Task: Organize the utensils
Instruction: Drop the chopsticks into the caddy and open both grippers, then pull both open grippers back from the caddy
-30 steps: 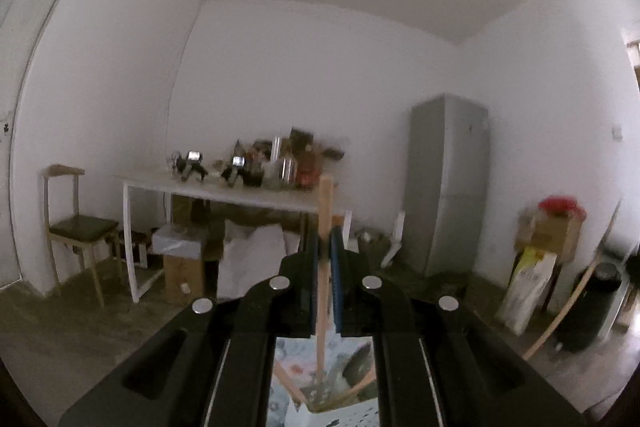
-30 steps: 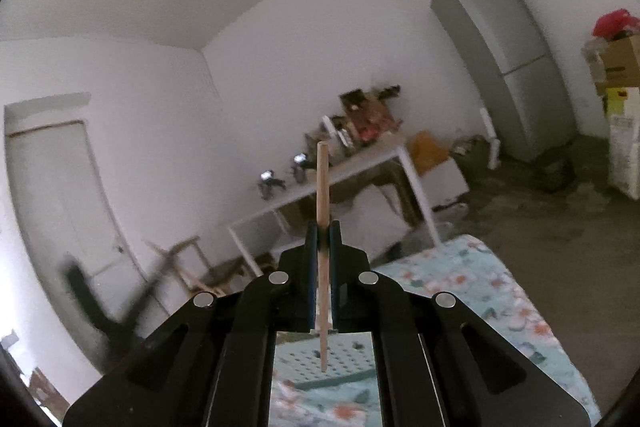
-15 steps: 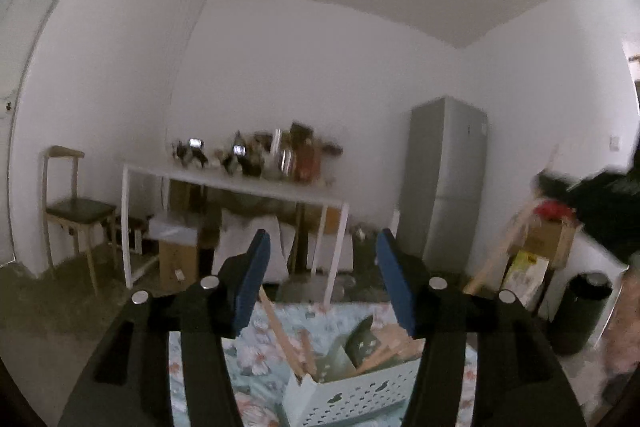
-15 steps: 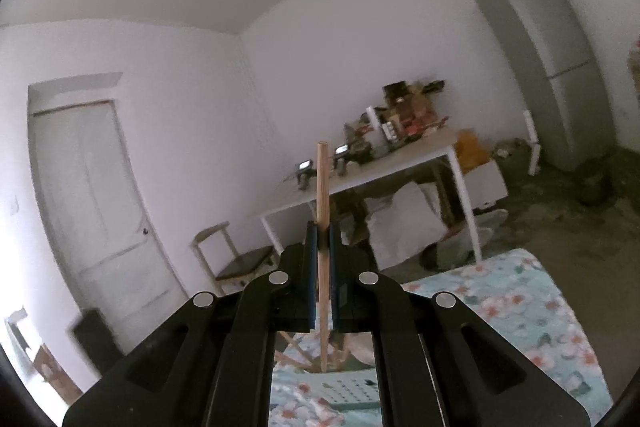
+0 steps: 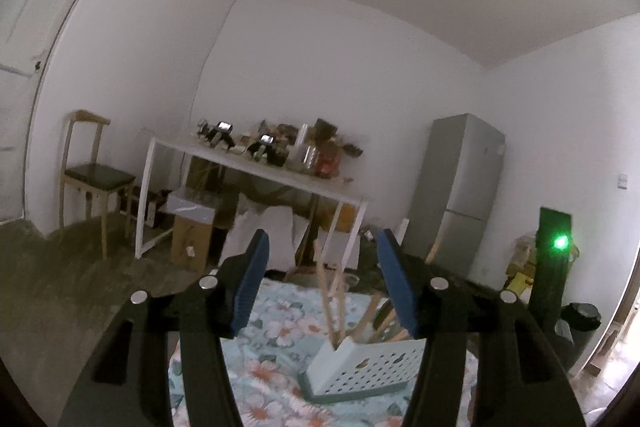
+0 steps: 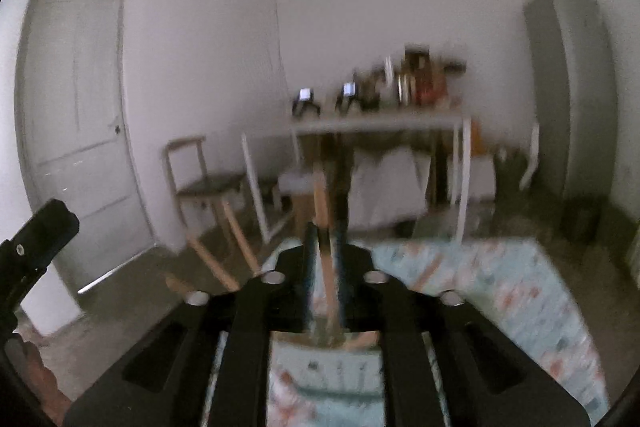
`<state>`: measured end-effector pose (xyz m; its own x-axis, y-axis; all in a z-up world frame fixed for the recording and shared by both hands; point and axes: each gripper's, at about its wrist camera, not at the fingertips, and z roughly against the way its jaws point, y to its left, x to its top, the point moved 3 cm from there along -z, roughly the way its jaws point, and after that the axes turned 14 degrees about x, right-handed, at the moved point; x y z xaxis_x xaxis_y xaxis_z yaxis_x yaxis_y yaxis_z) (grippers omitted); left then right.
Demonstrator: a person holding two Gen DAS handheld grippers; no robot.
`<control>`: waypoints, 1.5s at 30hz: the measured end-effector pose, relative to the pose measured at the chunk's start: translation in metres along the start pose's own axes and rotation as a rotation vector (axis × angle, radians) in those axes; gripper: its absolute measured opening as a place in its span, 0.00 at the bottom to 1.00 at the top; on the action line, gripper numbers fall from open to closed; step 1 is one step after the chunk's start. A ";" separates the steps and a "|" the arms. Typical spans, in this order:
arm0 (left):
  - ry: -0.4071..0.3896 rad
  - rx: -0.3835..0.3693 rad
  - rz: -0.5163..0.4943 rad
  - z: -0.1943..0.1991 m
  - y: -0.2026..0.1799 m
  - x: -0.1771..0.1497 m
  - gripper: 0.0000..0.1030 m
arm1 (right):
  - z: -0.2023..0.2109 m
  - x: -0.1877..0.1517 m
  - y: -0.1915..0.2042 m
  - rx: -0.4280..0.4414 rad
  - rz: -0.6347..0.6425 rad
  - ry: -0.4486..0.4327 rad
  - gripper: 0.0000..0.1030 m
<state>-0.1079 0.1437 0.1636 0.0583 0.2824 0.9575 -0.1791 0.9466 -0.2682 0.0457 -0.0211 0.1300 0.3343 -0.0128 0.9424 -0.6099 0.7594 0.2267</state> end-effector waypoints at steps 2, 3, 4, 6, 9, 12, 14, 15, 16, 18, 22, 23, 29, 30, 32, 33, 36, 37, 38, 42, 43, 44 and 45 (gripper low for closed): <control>0.040 -0.006 0.007 -0.006 0.004 -0.005 0.53 | 0.008 0.002 0.001 0.022 -0.015 -0.016 0.52; 0.072 -0.019 0.017 -0.010 0.006 -0.009 0.53 | 0.013 0.005 0.002 0.028 -0.018 -0.024 0.61; 0.094 -0.027 0.023 -0.015 0.006 -0.012 0.53 | 0.021 0.009 0.004 0.023 -0.015 -0.047 0.63; 0.136 -0.024 0.032 -0.024 0.008 -0.022 0.53 | 0.032 0.018 0.008 0.007 0.006 -0.084 0.64; 0.216 -0.042 0.033 -0.041 0.004 -0.044 0.53 | 0.040 0.028 0.000 -0.023 0.018 -0.111 0.67; 0.270 -0.087 0.027 -0.051 -0.003 -0.065 0.53 | 0.042 0.026 -0.012 -0.039 -0.007 -0.097 0.67; 0.290 -0.120 -0.007 -0.051 -0.010 -0.080 0.57 | 0.051 0.024 -0.024 -0.031 -0.042 -0.103 0.67; 0.306 -0.152 -0.039 -0.051 -0.016 -0.088 0.61 | 0.059 0.020 -0.030 -0.023 -0.060 -0.106 0.69; 0.315 -0.162 -0.062 -0.051 -0.020 -0.095 0.68 | 0.070 0.013 -0.040 -0.029 -0.078 -0.099 0.73; 0.356 -0.194 -0.127 -0.058 -0.031 -0.104 0.75 | 0.079 -0.006 -0.058 -0.071 -0.090 -0.059 0.78; 0.397 -0.260 -0.190 -0.082 -0.045 -0.114 0.82 | 0.070 -0.059 -0.094 -0.049 -0.107 0.155 0.80; 0.412 -0.293 -0.240 -0.093 -0.054 -0.118 0.83 | 0.062 -0.069 -0.100 0.011 -0.112 0.207 0.80; 0.404 -0.293 -0.481 -0.140 -0.090 -0.134 0.90 | 0.012 -0.075 -0.110 0.127 0.059 0.332 0.87; 0.391 -0.294 -0.510 -0.144 -0.095 -0.135 0.91 | 0.004 -0.073 -0.110 0.131 0.097 0.345 0.87; 0.373 -0.292 -0.539 -0.150 -0.102 -0.137 0.93 | -0.016 -0.070 -0.109 0.151 0.163 0.366 0.87; 0.356 -0.292 -0.544 -0.155 -0.105 -0.138 0.93 | -0.024 -0.071 -0.108 0.161 0.187 0.375 0.87; 0.336 -0.268 -0.524 -0.164 -0.105 -0.138 0.86 | -0.043 -0.076 -0.106 0.201 0.203 0.391 0.90; 0.339 -0.265 -0.517 -0.166 -0.104 -0.139 0.85 | -0.046 -0.076 -0.108 0.203 0.179 0.376 0.90; 0.347 -0.270 -0.500 -0.167 -0.101 -0.139 0.85 | -0.045 -0.076 -0.109 0.210 0.157 0.364 0.88; 0.355 -0.285 -0.496 -0.161 -0.101 -0.133 0.84 | -0.043 -0.073 -0.109 0.195 0.126 0.367 0.88; 0.369 -0.295 -0.482 -0.160 -0.102 -0.131 0.84 | -0.040 -0.074 -0.107 0.186 0.125 0.375 0.88; 0.384 -0.305 -0.477 -0.157 -0.102 -0.129 0.84 | -0.038 -0.072 -0.108 0.183 0.118 0.377 0.88; 0.396 -0.313 -0.467 -0.154 -0.102 -0.127 0.84 | -0.033 -0.071 -0.107 0.183 0.098 0.386 0.88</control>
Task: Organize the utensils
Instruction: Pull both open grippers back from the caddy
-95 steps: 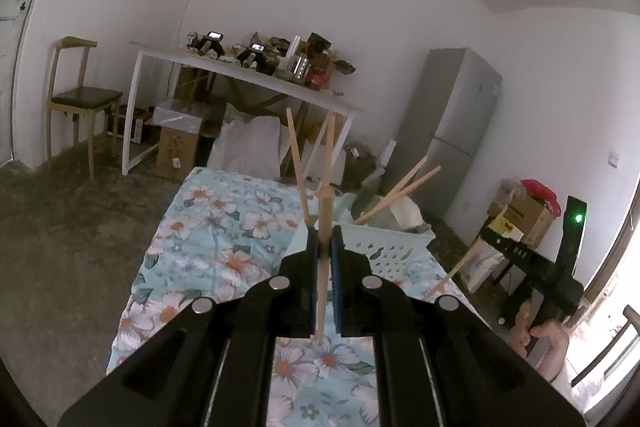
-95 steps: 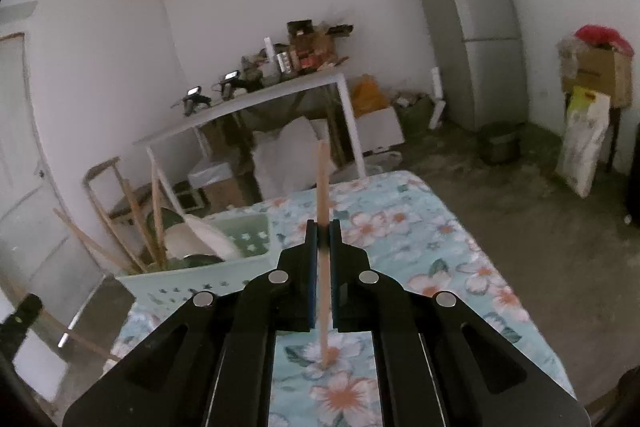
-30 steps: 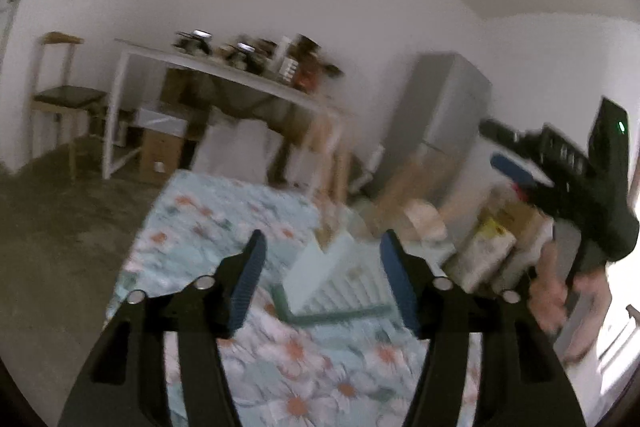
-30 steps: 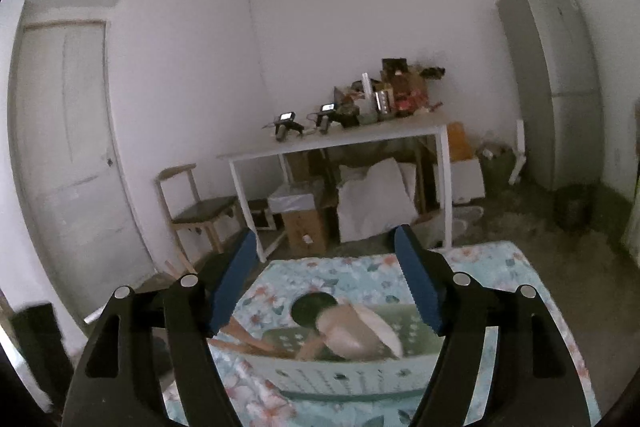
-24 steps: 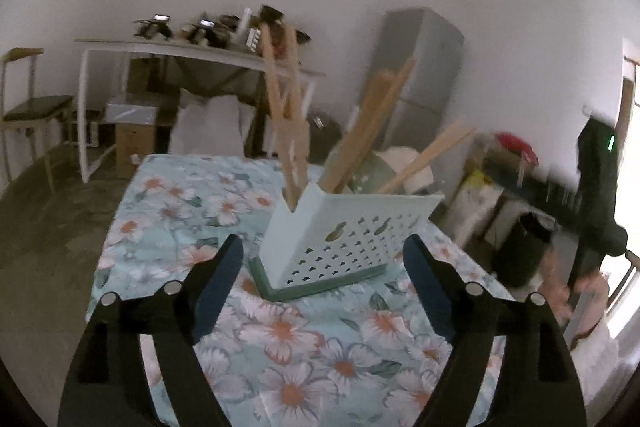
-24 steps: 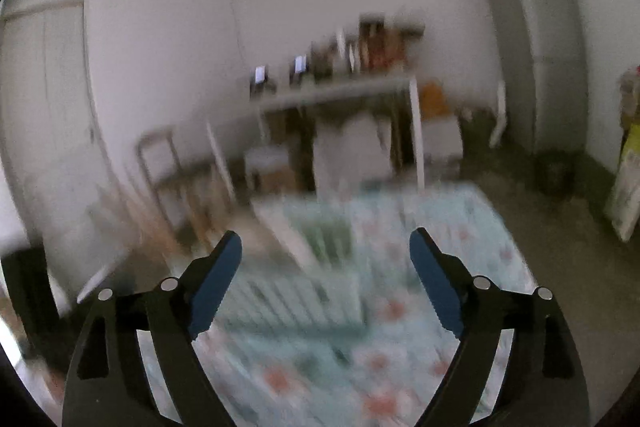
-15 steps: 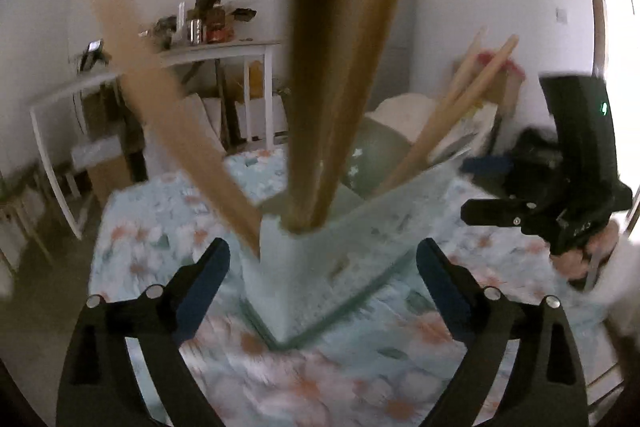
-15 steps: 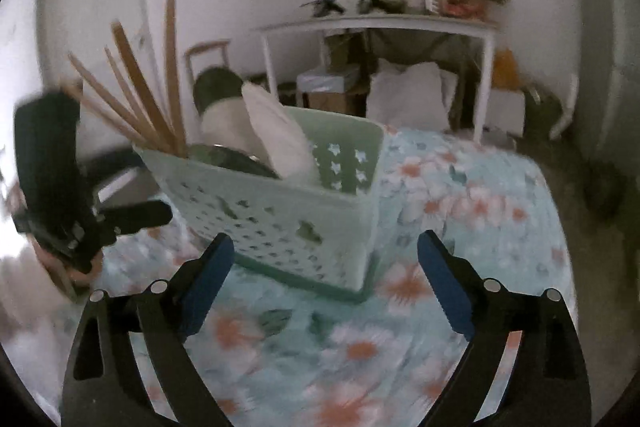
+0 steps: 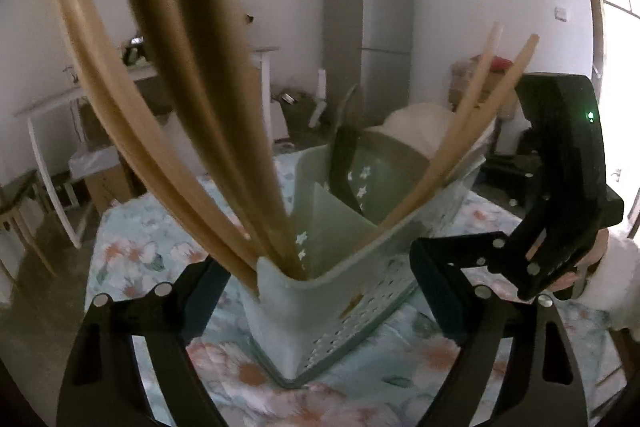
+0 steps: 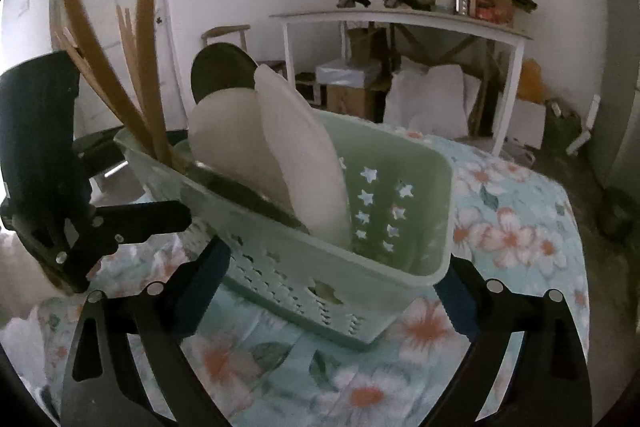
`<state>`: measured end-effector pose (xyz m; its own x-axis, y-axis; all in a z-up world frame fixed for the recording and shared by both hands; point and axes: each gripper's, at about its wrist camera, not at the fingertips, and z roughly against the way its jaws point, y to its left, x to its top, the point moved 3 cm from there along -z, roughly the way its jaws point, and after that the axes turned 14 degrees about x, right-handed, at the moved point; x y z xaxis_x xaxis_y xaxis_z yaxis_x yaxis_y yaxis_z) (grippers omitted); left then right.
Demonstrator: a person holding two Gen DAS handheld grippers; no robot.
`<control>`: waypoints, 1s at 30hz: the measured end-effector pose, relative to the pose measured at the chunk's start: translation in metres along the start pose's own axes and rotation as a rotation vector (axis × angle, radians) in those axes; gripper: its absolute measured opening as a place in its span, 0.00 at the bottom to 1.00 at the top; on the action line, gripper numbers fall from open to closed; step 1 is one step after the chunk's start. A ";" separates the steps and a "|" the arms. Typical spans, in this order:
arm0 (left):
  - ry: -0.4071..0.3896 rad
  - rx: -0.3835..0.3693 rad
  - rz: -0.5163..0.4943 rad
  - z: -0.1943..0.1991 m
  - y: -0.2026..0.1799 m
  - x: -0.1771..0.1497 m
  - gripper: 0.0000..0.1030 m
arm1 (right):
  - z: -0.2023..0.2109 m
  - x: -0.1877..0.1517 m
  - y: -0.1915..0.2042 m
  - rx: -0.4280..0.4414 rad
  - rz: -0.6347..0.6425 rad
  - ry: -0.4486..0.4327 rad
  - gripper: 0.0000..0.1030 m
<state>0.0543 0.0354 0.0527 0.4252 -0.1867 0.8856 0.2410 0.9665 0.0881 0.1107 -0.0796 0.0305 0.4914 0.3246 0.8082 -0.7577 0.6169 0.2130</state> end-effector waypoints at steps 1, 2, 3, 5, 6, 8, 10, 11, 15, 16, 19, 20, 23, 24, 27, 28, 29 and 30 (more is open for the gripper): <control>0.009 -0.010 0.010 0.003 0.000 0.000 0.84 | 0.005 -0.002 0.002 0.007 -0.019 0.008 0.88; 0.029 -0.025 0.030 0.006 -0.001 0.000 0.84 | 0.011 -0.003 0.003 0.011 -0.033 0.011 0.88; 0.043 -0.041 0.054 0.011 -0.001 0.000 0.83 | 0.015 -0.006 0.006 0.017 -0.050 0.013 0.88; 0.055 -0.062 0.081 0.017 -0.004 -0.001 0.83 | 0.024 -0.011 0.011 0.031 -0.082 0.006 0.88; 0.059 -0.067 0.090 0.021 -0.004 -0.001 0.83 | 0.028 -0.012 0.013 0.032 -0.089 0.004 0.88; 0.072 -0.079 0.111 0.028 -0.010 -0.006 0.83 | 0.035 -0.014 0.018 0.028 -0.105 0.000 0.88; 0.077 -0.091 0.120 0.039 -0.014 -0.008 0.83 | 0.044 -0.019 0.028 0.019 -0.102 -0.005 0.88; 0.077 -0.094 0.115 0.047 -0.016 -0.011 0.83 | 0.049 -0.024 0.035 0.011 -0.098 0.001 0.88; 0.079 -0.092 0.103 0.067 -0.027 -0.029 0.83 | 0.057 -0.044 0.053 0.006 -0.104 0.025 0.88; 0.075 -0.088 0.096 0.071 -0.030 -0.033 0.84 | 0.059 -0.048 0.056 0.000 -0.099 0.026 0.88; 0.041 -0.072 0.075 0.078 -0.037 -0.040 0.84 | 0.060 -0.053 0.060 -0.009 -0.073 0.017 0.88; 0.029 -0.070 0.072 0.078 -0.037 -0.043 0.84 | 0.060 -0.054 0.061 -0.015 -0.059 0.010 0.88; 0.007 -0.060 0.060 0.080 -0.038 -0.050 0.85 | 0.062 -0.058 0.065 -0.024 -0.034 -0.001 0.89; 0.001 -0.046 0.049 0.081 -0.040 -0.051 0.85 | 0.062 -0.058 0.065 -0.025 -0.025 -0.004 0.89; -0.003 0.003 0.002 0.083 -0.043 -0.054 0.85 | 0.063 -0.060 0.069 -0.029 -0.016 -0.015 0.89; -0.008 0.025 -0.022 0.086 -0.045 -0.056 0.85 | 0.063 -0.061 0.069 -0.030 -0.014 -0.018 0.89; -0.008 0.037 -0.036 0.087 -0.047 -0.056 0.85 | 0.063 -0.061 0.069 -0.031 -0.011 -0.022 0.89; -0.005 0.045 -0.046 0.088 -0.048 -0.057 0.85 | 0.063 -0.062 0.071 -0.031 -0.008 -0.026 0.89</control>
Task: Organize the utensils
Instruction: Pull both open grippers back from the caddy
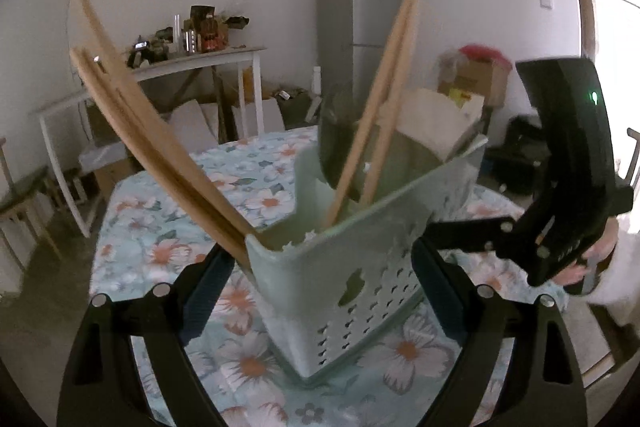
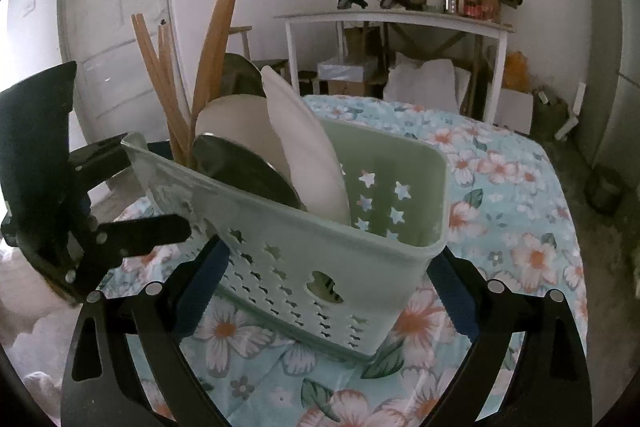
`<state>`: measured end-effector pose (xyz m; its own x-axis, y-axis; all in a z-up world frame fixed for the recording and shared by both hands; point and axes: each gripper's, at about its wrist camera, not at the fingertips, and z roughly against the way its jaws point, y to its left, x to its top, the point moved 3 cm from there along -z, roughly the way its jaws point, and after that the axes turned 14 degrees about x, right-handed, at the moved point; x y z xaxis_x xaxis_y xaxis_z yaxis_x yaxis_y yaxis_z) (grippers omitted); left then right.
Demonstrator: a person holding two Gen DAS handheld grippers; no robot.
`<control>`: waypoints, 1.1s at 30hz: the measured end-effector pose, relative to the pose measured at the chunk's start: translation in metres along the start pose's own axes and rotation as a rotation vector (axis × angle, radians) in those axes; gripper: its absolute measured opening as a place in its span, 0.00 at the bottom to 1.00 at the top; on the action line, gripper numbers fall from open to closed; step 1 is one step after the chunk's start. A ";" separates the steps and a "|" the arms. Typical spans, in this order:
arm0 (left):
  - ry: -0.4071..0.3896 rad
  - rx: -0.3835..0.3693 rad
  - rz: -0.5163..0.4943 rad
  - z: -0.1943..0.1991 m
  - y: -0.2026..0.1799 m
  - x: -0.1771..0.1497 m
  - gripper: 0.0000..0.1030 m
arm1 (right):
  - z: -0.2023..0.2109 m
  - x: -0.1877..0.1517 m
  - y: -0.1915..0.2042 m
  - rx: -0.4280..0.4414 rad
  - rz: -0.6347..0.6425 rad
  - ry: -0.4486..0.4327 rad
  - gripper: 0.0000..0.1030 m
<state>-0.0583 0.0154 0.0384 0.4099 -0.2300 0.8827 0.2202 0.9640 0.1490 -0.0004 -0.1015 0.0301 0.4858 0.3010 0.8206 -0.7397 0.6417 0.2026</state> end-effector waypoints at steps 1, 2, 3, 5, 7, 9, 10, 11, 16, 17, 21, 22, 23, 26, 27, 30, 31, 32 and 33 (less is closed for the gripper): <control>0.002 0.007 -0.005 0.002 -0.001 -0.001 0.85 | 0.000 -0.001 0.000 0.002 0.002 -0.006 0.90; 0.004 0.015 -0.006 0.004 -0.001 -0.002 0.85 | 0.001 -0.002 -0.001 0.004 0.004 -0.012 0.90; 0.005 0.021 -0.005 0.005 -0.001 -0.004 0.85 | 0.001 -0.003 -0.001 0.006 0.008 -0.017 0.90; 0.003 0.036 0.001 0.008 -0.001 -0.005 0.85 | 0.003 -0.006 0.000 0.012 0.009 -0.031 0.90; 0.004 0.052 0.013 0.010 0.000 -0.007 0.85 | 0.005 -0.009 0.000 0.024 0.005 -0.050 0.91; 0.007 0.060 0.035 0.010 0.003 -0.008 0.85 | 0.005 -0.011 -0.003 0.042 -0.011 -0.058 0.91; 0.007 0.064 0.042 0.010 0.004 -0.009 0.86 | 0.004 -0.012 -0.005 0.047 -0.017 -0.059 0.91; 0.007 0.067 0.050 0.010 0.004 -0.010 0.87 | 0.005 -0.012 -0.007 0.054 -0.025 -0.062 0.91; 0.000 0.090 0.059 0.014 -0.002 -0.011 0.87 | 0.010 -0.017 -0.008 0.057 -0.031 -0.092 0.92; -0.002 0.098 0.064 0.015 -0.003 -0.012 0.87 | 0.012 -0.018 -0.009 0.047 -0.028 -0.100 0.92; -0.013 0.118 0.089 0.020 -0.003 -0.012 0.88 | 0.014 -0.022 -0.010 0.053 -0.044 -0.112 0.92; -0.012 0.116 0.093 0.021 -0.002 -0.013 0.88 | 0.013 -0.023 -0.010 0.058 -0.047 -0.111 0.92; -0.010 0.116 0.098 0.021 -0.002 -0.014 0.88 | 0.014 -0.023 -0.009 0.058 -0.046 -0.112 0.92; -0.005 0.120 0.107 0.022 0.000 -0.017 0.88 | 0.015 -0.024 -0.008 0.050 -0.024 -0.110 0.92; -0.004 0.129 0.109 0.022 0.000 -0.019 0.89 | 0.015 -0.024 -0.007 0.043 -0.014 -0.108 0.92; -0.001 0.138 0.114 0.026 0.001 -0.022 0.90 | 0.014 -0.028 -0.004 0.027 0.012 -0.098 0.92; 0.001 0.141 0.117 0.027 0.001 -0.024 0.90 | 0.014 -0.030 -0.002 0.032 0.017 -0.092 0.92; 0.003 0.143 0.123 0.029 0.001 -0.026 0.90 | 0.014 -0.031 -0.001 0.036 0.021 -0.086 0.92; 0.005 0.144 0.128 0.030 0.001 -0.028 0.91 | 0.014 -0.034 0.000 0.036 0.024 -0.081 0.92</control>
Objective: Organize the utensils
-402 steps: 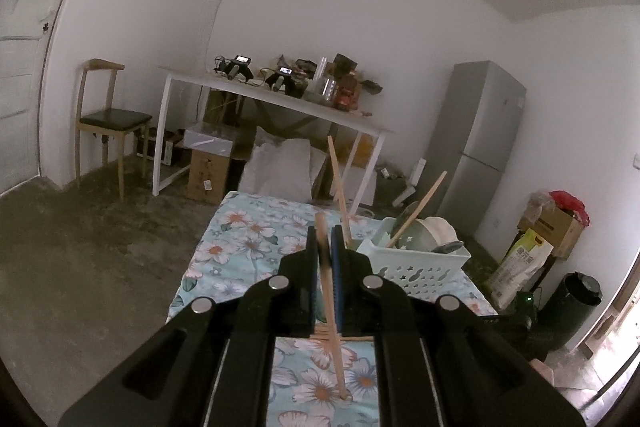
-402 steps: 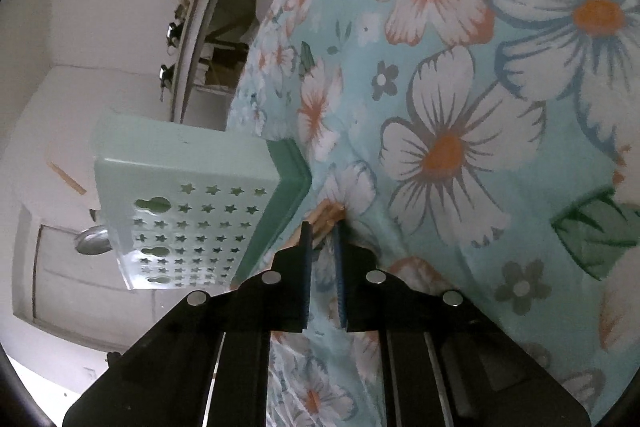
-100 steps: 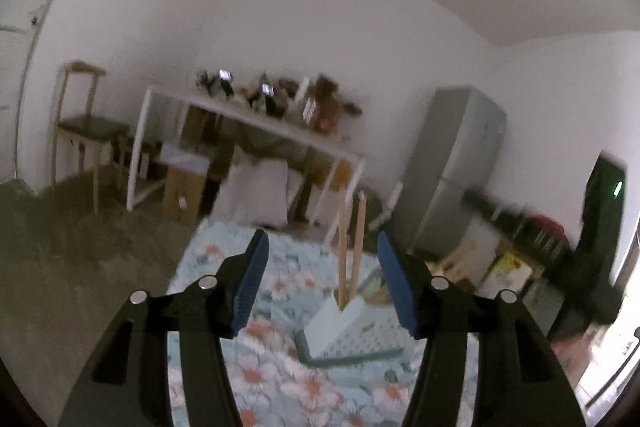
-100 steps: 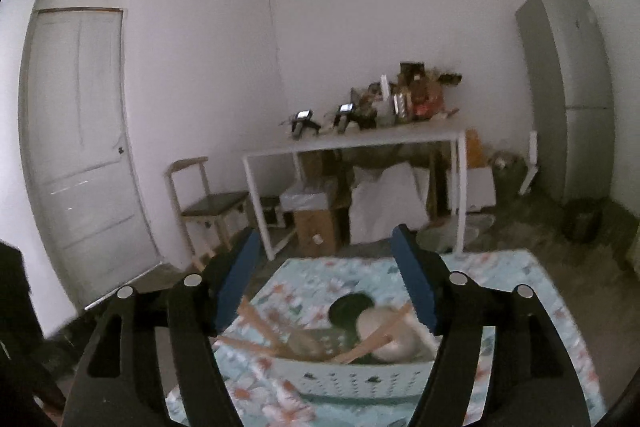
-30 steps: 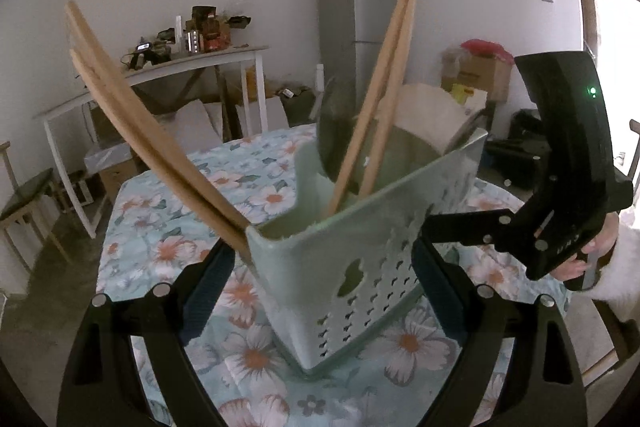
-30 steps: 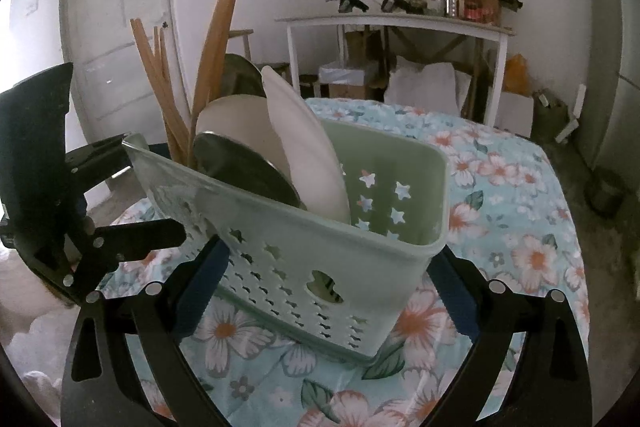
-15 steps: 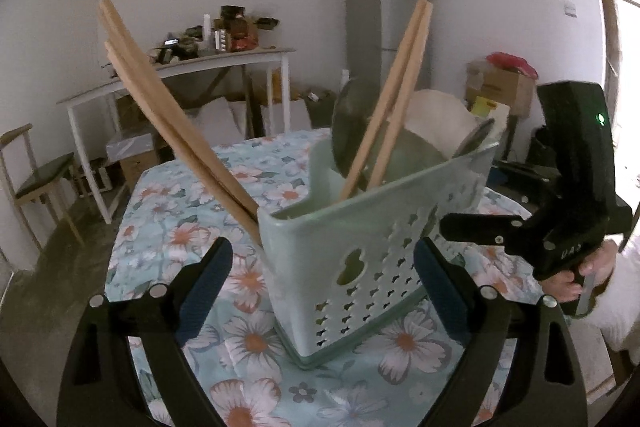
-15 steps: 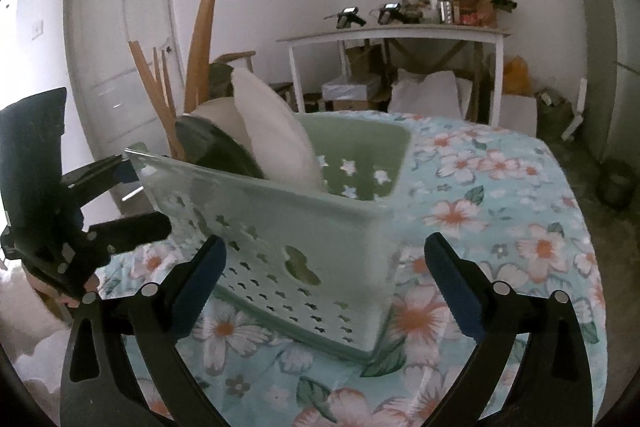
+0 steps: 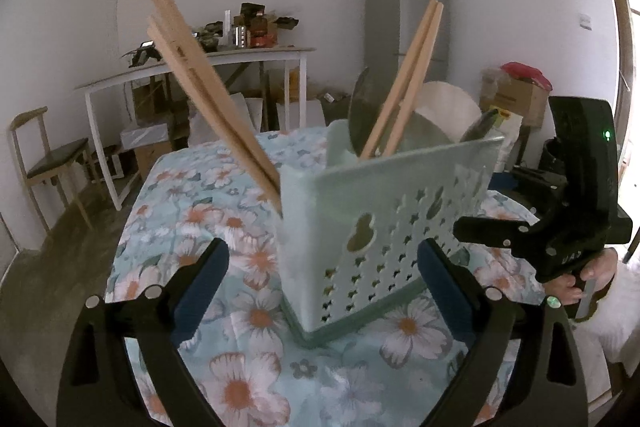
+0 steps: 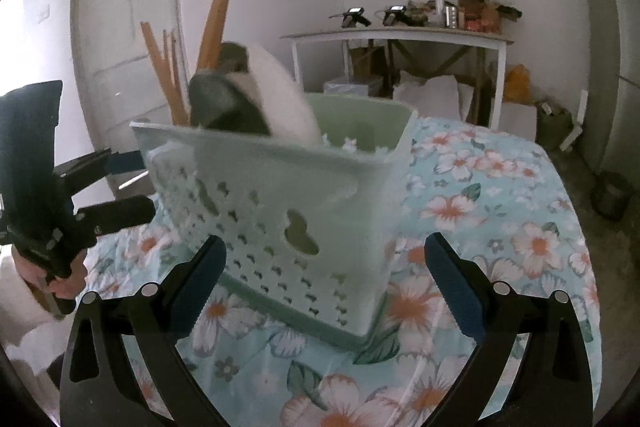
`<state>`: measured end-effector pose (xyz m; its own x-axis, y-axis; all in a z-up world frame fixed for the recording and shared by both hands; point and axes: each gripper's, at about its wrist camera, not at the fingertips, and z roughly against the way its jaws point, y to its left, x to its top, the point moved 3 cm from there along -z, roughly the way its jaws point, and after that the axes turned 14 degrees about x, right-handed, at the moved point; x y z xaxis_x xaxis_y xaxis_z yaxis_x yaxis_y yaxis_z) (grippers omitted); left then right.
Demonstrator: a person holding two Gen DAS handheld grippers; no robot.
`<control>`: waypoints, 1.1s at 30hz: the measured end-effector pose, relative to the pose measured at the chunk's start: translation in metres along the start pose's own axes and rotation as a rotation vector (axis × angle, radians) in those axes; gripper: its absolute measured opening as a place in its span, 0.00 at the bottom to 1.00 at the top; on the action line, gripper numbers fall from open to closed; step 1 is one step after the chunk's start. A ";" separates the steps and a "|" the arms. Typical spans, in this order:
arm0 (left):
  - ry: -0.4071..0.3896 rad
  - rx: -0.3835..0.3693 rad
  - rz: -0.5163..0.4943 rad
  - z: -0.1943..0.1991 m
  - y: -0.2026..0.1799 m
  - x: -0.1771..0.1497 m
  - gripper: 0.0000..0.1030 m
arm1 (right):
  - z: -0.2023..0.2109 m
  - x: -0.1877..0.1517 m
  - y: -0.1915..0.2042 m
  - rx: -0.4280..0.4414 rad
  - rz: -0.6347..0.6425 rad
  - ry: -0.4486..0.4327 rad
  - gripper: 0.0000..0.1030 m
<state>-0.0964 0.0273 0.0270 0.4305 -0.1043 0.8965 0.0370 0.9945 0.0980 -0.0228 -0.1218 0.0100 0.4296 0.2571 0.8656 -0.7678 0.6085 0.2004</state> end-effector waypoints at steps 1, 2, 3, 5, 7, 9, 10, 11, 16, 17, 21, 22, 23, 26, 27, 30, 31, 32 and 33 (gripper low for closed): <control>0.005 0.002 0.009 0.002 0.000 -0.004 0.92 | 0.000 -0.003 0.001 -0.003 0.002 0.004 0.92; 0.006 0.004 0.014 0.003 0.000 -0.007 0.92 | 0.001 -0.006 0.002 -0.010 0.003 0.007 0.92; 0.006 0.006 0.018 0.004 -0.002 -0.009 0.92 | 0.002 -0.009 0.002 -0.014 0.002 0.009 0.92; 0.005 0.012 0.027 0.005 -0.005 -0.015 0.92 | 0.006 -0.016 0.001 -0.020 -0.012 0.007 0.92; 0.004 0.013 0.035 0.005 -0.009 -0.018 0.92 | 0.013 -0.020 -0.001 -0.030 -0.029 -0.013 0.92; 0.003 0.014 0.055 0.004 -0.013 -0.021 0.92 | 0.021 -0.021 -0.005 -0.047 -0.050 -0.045 0.92; 0.003 0.018 0.063 0.003 -0.013 -0.022 0.92 | 0.026 -0.021 -0.008 -0.055 -0.065 -0.068 0.92; -0.001 0.031 0.072 0.003 -0.015 -0.025 0.92 | 0.032 -0.022 -0.011 -0.061 -0.081 -0.093 0.92; -0.047 0.109 0.067 0.004 -0.022 -0.031 0.92 | 0.055 -0.027 -0.019 -0.124 -0.109 -0.208 0.92; -0.049 0.114 0.073 0.004 -0.023 -0.032 0.92 | 0.058 -0.027 -0.020 -0.124 -0.117 -0.221 0.92; -0.055 0.132 0.083 0.001 -0.024 -0.034 0.92 | 0.063 -0.030 -0.018 -0.138 -0.101 -0.254 0.92; -0.056 0.141 0.084 -0.001 -0.023 -0.035 0.92 | 0.064 -0.029 -0.016 -0.146 -0.091 -0.259 0.92; -0.055 0.150 0.085 -0.002 -0.023 -0.037 0.92 | 0.064 -0.029 -0.013 -0.155 -0.077 -0.266 0.92; -0.056 0.151 0.081 -0.005 -0.022 -0.040 0.92 | 0.066 -0.030 -0.006 -0.194 -0.029 -0.282 0.92; -0.060 0.151 0.084 -0.006 -0.021 -0.039 0.92 | 0.066 -0.031 -0.004 -0.204 -0.019 -0.284 0.92; -0.068 0.152 0.092 -0.004 -0.021 -0.041 0.92 | 0.064 -0.033 0.004 -0.209 0.009 -0.273 0.92; -0.077 0.154 0.091 -0.003 -0.021 -0.042 0.92 | 0.064 -0.034 0.006 -0.208 0.022 -0.271 0.92; -0.087 0.160 0.091 -0.001 -0.021 -0.042 0.92 | 0.064 -0.034 0.009 -0.217 0.037 -0.271 0.92; -0.097 0.163 0.090 0.001 -0.021 -0.042 0.92 | 0.065 -0.035 0.010 -0.224 0.043 -0.271 0.92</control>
<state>-0.1163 0.0104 -0.0118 0.3360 -0.0238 0.9416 -0.1474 0.9860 0.0775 -0.0763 -0.1730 0.0116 0.2341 0.0954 0.9675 -0.6466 0.7585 0.0817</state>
